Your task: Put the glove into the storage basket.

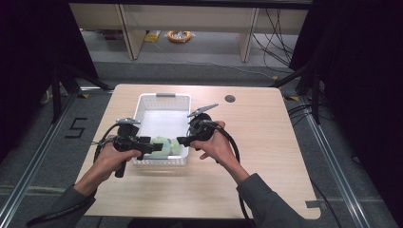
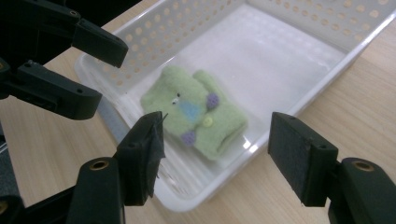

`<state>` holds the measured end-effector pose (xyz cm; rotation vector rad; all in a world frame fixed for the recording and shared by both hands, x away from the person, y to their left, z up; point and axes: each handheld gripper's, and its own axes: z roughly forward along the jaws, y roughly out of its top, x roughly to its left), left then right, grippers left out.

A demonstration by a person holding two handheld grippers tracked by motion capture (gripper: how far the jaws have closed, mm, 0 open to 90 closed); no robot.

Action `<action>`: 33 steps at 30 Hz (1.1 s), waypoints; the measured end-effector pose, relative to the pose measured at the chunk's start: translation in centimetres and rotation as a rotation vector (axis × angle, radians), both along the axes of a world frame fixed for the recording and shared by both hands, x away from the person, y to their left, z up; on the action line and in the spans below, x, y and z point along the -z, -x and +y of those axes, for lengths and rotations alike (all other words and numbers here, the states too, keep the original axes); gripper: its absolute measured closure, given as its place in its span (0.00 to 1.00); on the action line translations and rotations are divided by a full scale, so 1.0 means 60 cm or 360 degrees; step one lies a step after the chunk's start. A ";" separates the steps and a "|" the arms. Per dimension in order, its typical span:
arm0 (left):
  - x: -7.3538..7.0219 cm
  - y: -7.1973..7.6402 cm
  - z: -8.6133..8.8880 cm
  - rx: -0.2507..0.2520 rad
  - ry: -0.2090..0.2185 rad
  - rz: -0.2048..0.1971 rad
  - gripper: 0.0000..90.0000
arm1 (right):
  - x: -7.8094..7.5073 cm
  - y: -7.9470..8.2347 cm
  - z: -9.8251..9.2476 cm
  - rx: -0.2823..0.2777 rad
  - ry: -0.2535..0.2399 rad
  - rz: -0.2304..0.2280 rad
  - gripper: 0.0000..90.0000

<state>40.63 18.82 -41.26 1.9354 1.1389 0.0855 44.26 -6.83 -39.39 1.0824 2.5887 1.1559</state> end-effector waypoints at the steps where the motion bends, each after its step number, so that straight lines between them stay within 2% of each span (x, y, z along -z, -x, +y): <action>1: 0.000 0.004 -0.003 0.0004 0.0006 -0.0009 0.33 | -0.002 0.005 -0.004 0.0020 -0.0018 0.0026 0.41; 3: -0.001 0.012 -0.009 0.0014 0.0012 -0.0018 0.32 | -0.001 0.009 -0.014 0.0009 -0.0048 0.0001 0.40; 4: -0.001 0.016 -0.010 0.0029 0.0019 -0.0021 0.32 | -0.002 0.010 -0.020 0.0012 -0.0027 0.0009 0.40; 6: -0.002 0.026 -0.018 0.0052 0.0033 -0.0035 0.31 | -0.002 0.016 -0.026 0.0020 -0.0052 0.0004 0.40; 7: -0.001 0.030 -0.021 0.0064 0.0037 -0.0043 0.31 | -0.003 0.020 -0.032 0.0012 -0.0036 0.0004 0.39; 11: -0.001 0.047 -0.033 0.0091 0.0047 -0.0071 0.30 | -0.002 0.032 -0.050 -0.0005 -0.0059 -0.0039 0.38; 14: -0.002 0.060 -0.042 0.0114 0.0055 -0.0076 0.29 | -0.002 0.043 -0.063 0.0023 -0.0067 -0.0031 0.38; 16: -0.001 0.068 -0.048 0.0128 0.0067 -0.0086 0.28 | 0.000 0.046 -0.072 0.0008 -0.0066 -0.0063 0.38; 19: -0.003 0.078 -0.054 0.0151 0.0074 -0.0090 0.26 | 0.000 0.056 -0.087 0.0046 -0.0050 -0.0074 0.38; 23: -0.004 0.090 -0.062 0.0176 0.0060 -0.0127 0.25 | 0.001 0.066 -0.106 0.0044 -0.0056 -0.0105 0.37; 25: -0.004 0.096 -0.067 0.0190 0.0057 -0.0130 0.25 | 0.001 0.073 -0.115 0.0048 -0.0096 -0.0077 0.37; 26: -0.003 0.099 -0.069 0.0201 0.0056 -0.0132 0.24 | 0.001 0.075 -0.120 0.0045 -0.0095 -0.0102 0.37; 27: -0.003 0.103 -0.071 0.0202 0.0057 -0.0140 0.24 | -0.001 0.082 -0.123 0.0079 -0.0096 -0.0071 0.37; 29: -0.001 0.109 -0.076 0.0211 0.0064 -0.0148 0.24 | 0.002 0.084 -0.132 0.0048 -0.0119 -0.0111 0.37; 32: 0.003 0.118 -0.082 0.0232 0.0063 -0.0162 0.24 | 0.004 0.096 -0.143 0.0065 -0.0112 -0.0129 0.37; 33: 0.005 0.121 -0.084 0.0239 0.0065 -0.0161 0.24 | 0.005 0.099 -0.147 0.0057 -0.0124 -0.0114 0.37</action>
